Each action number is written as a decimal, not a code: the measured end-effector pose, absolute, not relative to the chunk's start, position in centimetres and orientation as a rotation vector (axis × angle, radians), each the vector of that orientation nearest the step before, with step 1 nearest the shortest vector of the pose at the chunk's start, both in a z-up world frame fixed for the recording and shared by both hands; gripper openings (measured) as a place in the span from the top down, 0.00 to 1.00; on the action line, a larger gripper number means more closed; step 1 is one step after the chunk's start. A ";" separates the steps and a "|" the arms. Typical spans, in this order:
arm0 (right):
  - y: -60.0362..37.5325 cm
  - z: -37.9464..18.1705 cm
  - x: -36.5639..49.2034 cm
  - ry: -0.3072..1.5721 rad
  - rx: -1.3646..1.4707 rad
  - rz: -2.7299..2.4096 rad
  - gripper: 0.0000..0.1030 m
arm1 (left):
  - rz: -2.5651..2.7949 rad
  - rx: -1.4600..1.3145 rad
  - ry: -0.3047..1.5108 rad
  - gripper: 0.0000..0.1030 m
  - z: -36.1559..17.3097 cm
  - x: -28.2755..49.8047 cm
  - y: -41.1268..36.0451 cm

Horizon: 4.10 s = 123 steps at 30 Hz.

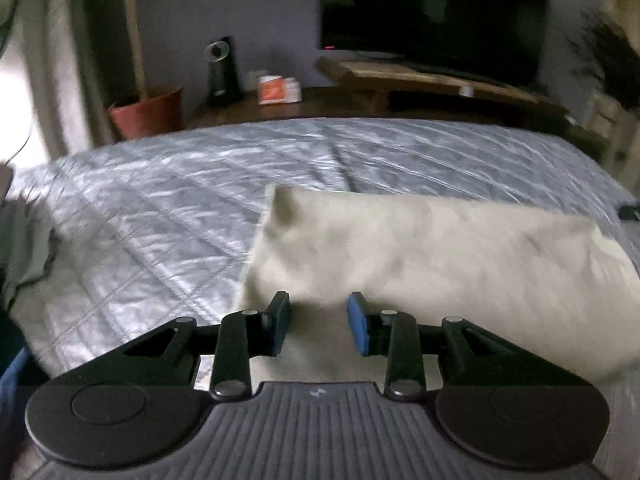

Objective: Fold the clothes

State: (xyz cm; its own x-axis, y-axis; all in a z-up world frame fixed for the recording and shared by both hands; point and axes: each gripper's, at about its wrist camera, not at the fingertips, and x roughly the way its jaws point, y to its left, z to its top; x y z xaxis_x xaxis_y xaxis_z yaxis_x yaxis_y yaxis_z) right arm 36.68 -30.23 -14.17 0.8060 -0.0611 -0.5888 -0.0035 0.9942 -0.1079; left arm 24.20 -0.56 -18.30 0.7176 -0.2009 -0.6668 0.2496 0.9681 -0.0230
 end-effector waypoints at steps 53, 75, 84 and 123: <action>-6.3 -14.7 31.3 0.580 -0.437 0.627 0.83 | -0.265 -0.956 1.059 0.49 -21.7 27.9 10.3; -6.7 -15.9 29.7 0.542 -0.477 0.751 0.54 | -0.289 -1.097 1.005 0.44 -22.9 30.1 10.2; -9.6 -14.5 33.5 0.517 -0.161 0.533 0.48 | -0.328 -1.133 0.946 0.43 -22.8 30.2 10.7; -12.8 -17.5 32.2 0.609 -0.587 0.451 0.92 | -0.330 -0.808 0.993 0.90 -22.9 30.3 7.0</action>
